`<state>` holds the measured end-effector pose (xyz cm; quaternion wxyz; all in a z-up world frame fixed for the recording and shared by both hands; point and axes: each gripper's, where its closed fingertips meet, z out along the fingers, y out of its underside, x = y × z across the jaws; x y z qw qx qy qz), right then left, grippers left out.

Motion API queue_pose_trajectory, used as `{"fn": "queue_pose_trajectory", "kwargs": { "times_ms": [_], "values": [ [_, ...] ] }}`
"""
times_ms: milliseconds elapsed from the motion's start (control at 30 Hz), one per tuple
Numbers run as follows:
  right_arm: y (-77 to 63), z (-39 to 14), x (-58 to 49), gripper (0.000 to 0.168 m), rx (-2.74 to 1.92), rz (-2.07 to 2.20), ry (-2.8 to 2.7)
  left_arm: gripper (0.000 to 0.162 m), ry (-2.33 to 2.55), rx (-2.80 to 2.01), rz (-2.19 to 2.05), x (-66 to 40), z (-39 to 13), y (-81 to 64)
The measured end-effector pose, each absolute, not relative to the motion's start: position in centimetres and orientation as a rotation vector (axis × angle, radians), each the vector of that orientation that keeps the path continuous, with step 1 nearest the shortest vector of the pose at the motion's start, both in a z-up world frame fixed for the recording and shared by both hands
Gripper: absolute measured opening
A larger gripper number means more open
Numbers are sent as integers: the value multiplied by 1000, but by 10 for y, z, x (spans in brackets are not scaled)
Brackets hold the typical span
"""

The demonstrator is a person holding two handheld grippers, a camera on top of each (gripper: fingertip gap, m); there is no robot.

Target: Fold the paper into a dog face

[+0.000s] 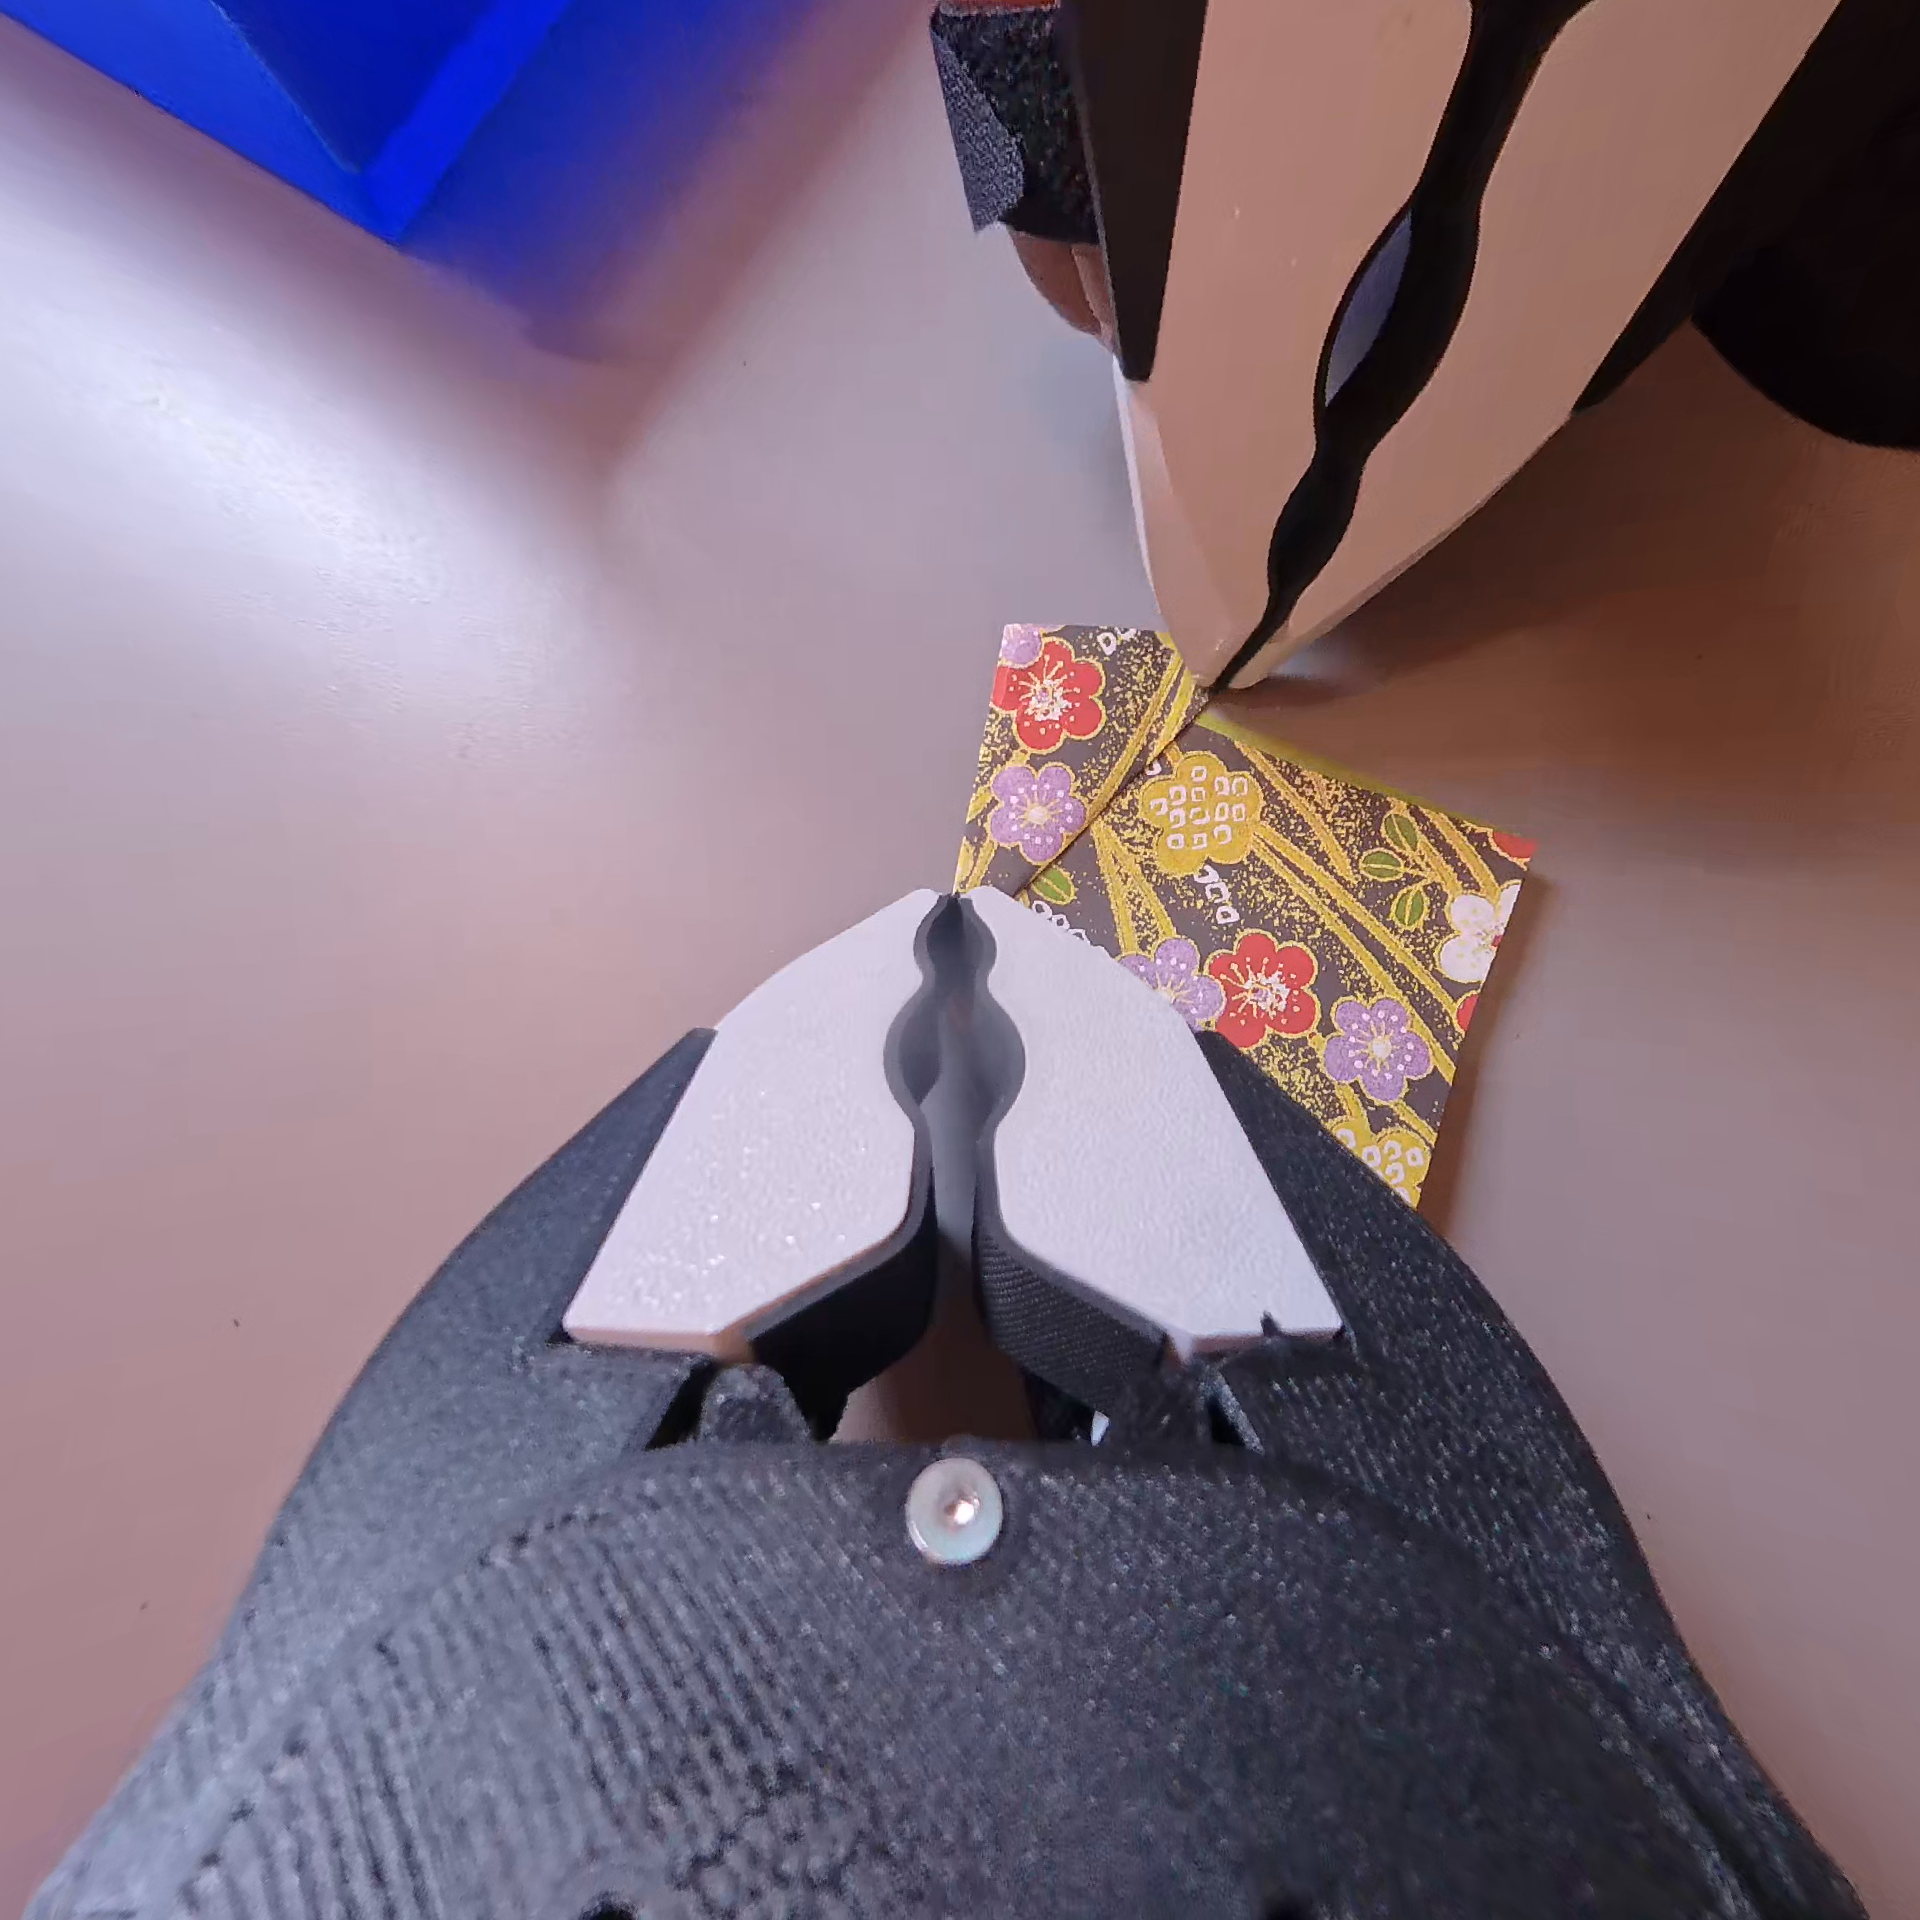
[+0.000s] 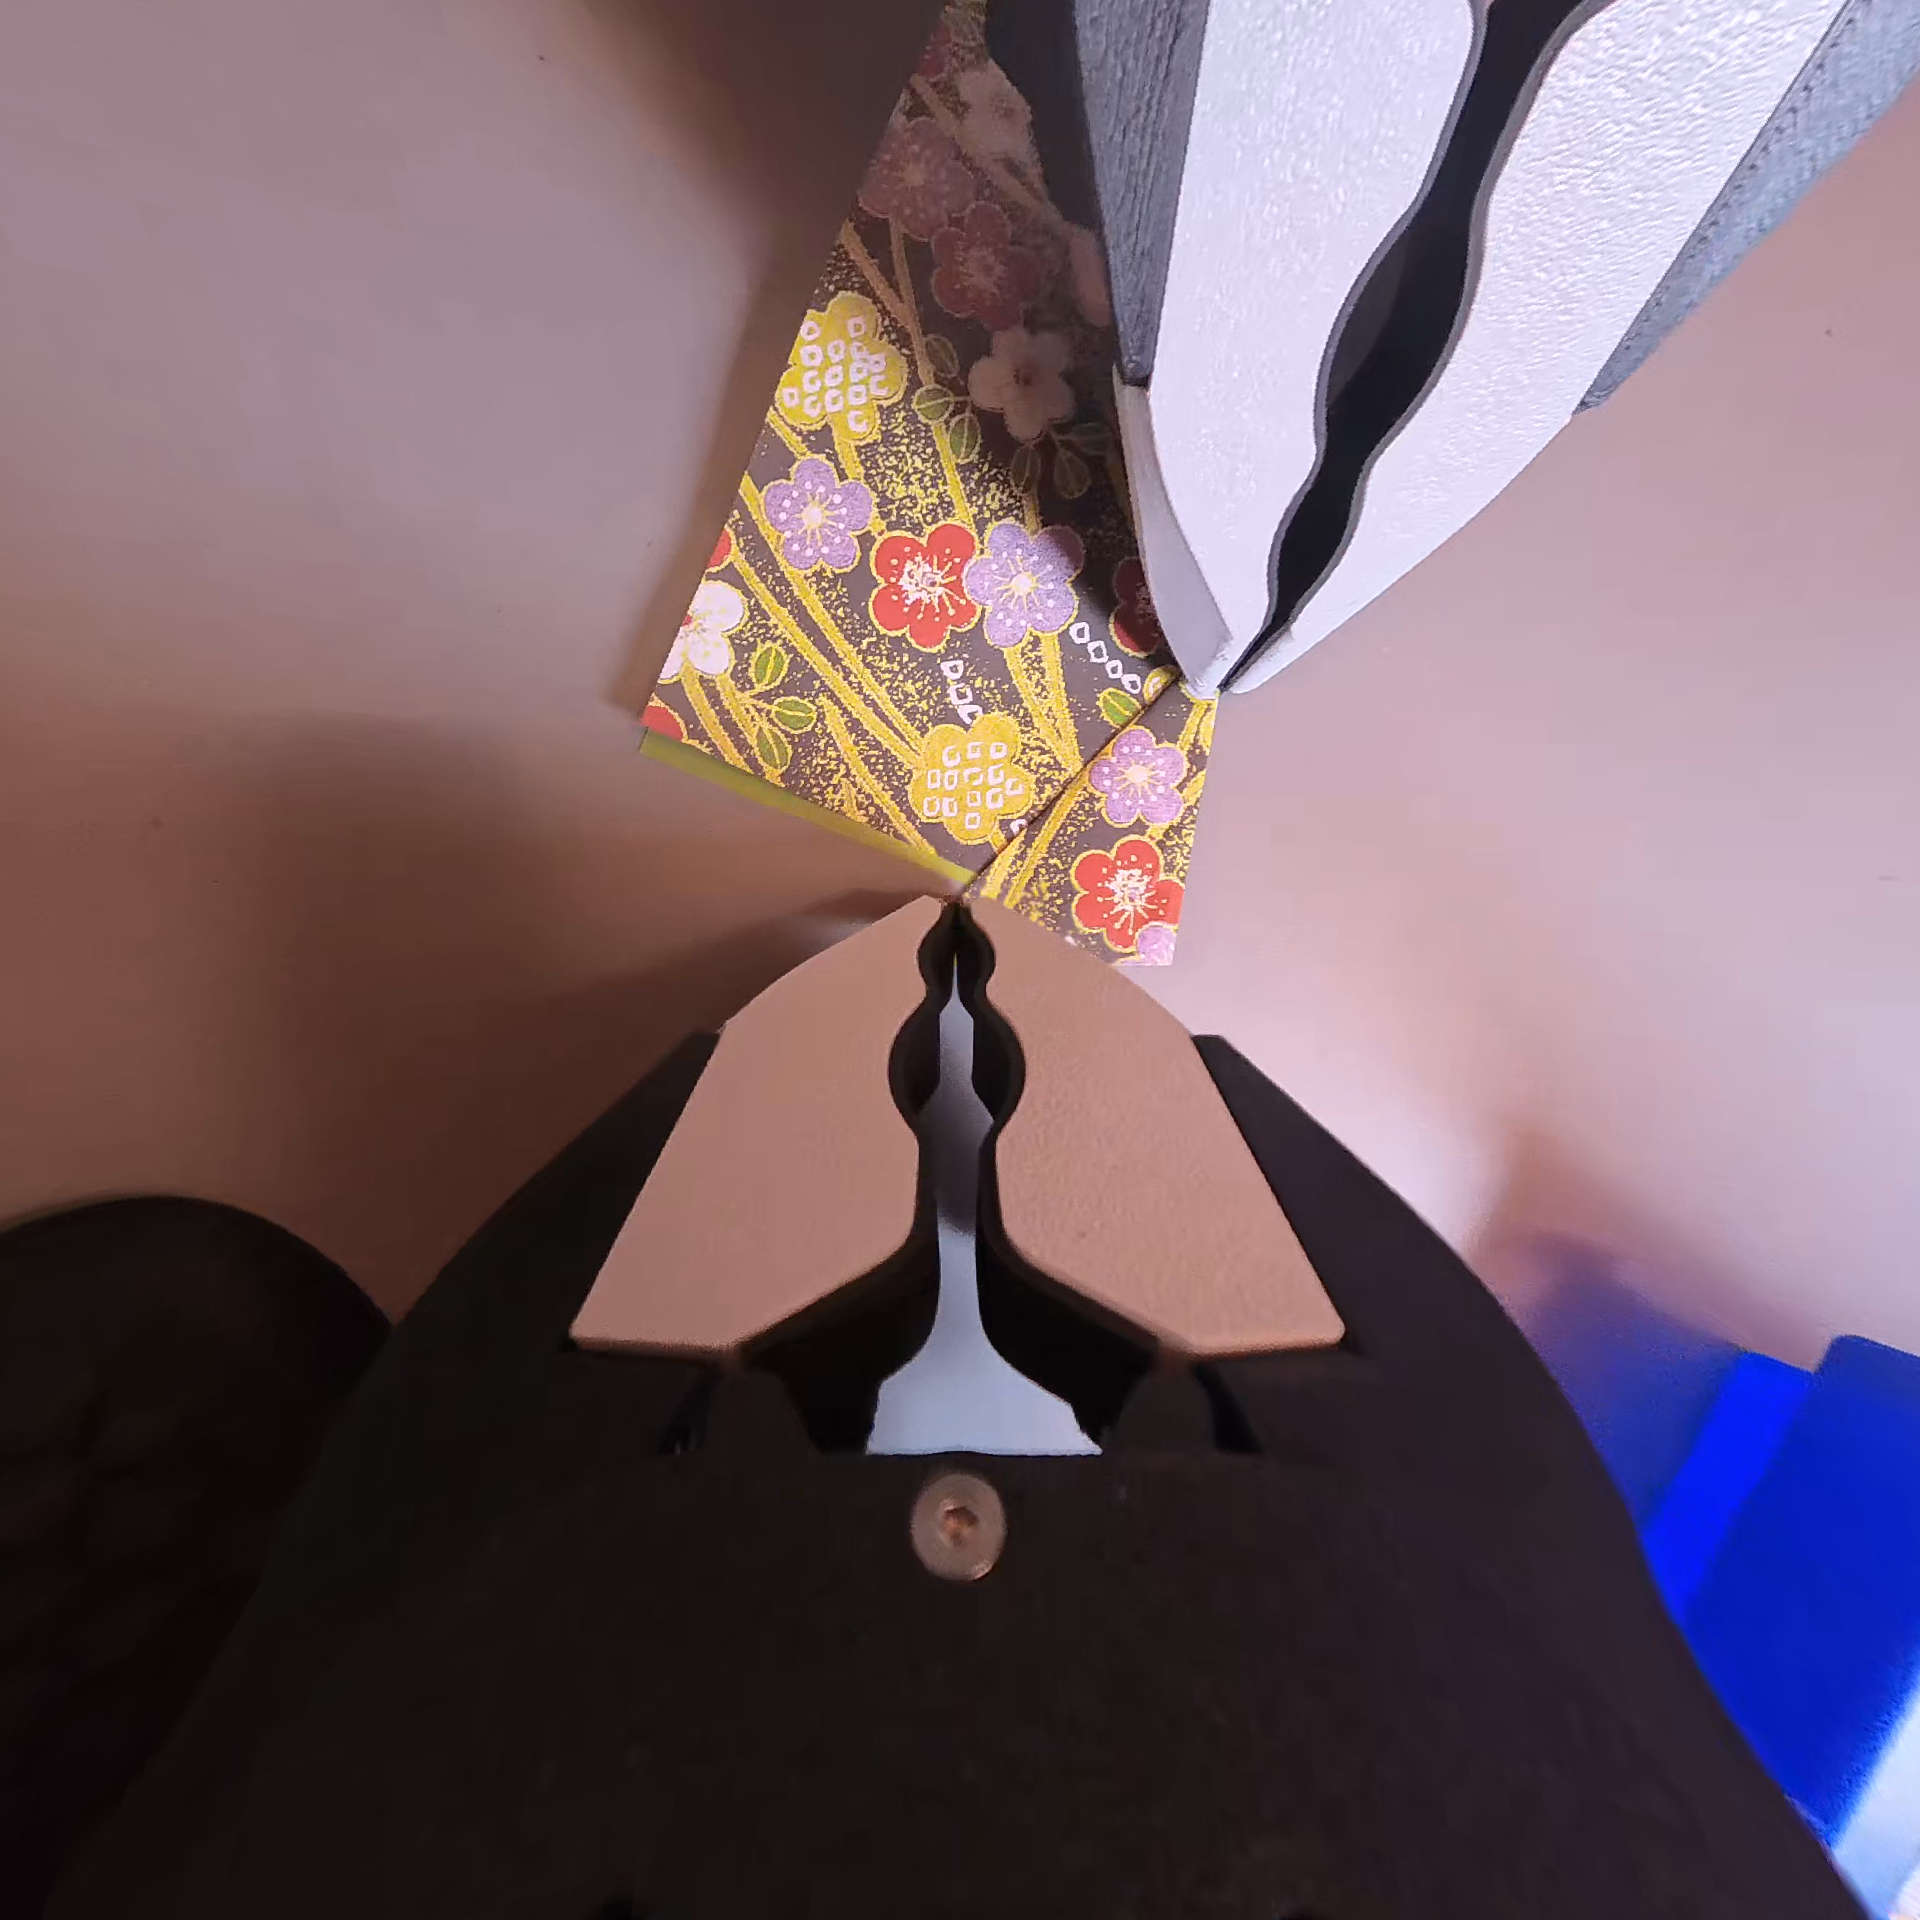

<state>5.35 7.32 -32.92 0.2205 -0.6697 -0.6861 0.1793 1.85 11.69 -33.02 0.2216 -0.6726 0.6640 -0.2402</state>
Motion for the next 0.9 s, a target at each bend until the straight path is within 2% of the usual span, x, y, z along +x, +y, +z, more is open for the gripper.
{"fn": "queue_pose_trajectory", "kwargs": {
  "times_ms": [100, 167, 233, 433, 700, 733, 800, 900],
  "values": [
    [70, -327, 53, 0, -1879, 568, -1900, 0, 1871, -1803, -659, 19, -330, 117],
    [77, -308, 43, 7, -1863, 673, -1785, 0, 1912, -1766, -673, 19, -330, 117],
    [91, -295, 37, 7, -1861, 687, -1690, 0, 1971, -1705, -690, 20, -330, 116],
    [94, -328, 29, 8, -1915, 572, -1795, 0, 2128, -1508, -753, 29, -329, 103],
    [90, -329, 32, 4, -2011, 550, -1649, 0, 1755, -1788, -917, -24, -290, 114],
    [90, -329, 33, 5, -2021, 554, -1636, 42, 1689, -1841, -932, -34, -289, 114],
    [91, -329, 33, 5, -2034, 547, -1624, 64, 1648, -2006, -924, -59, -302, 105],
    [90, -329, 33, 5, -2079, 535, -1588, 57, 1637, -2129, -830, -83, -323, 90]
  ]
}}
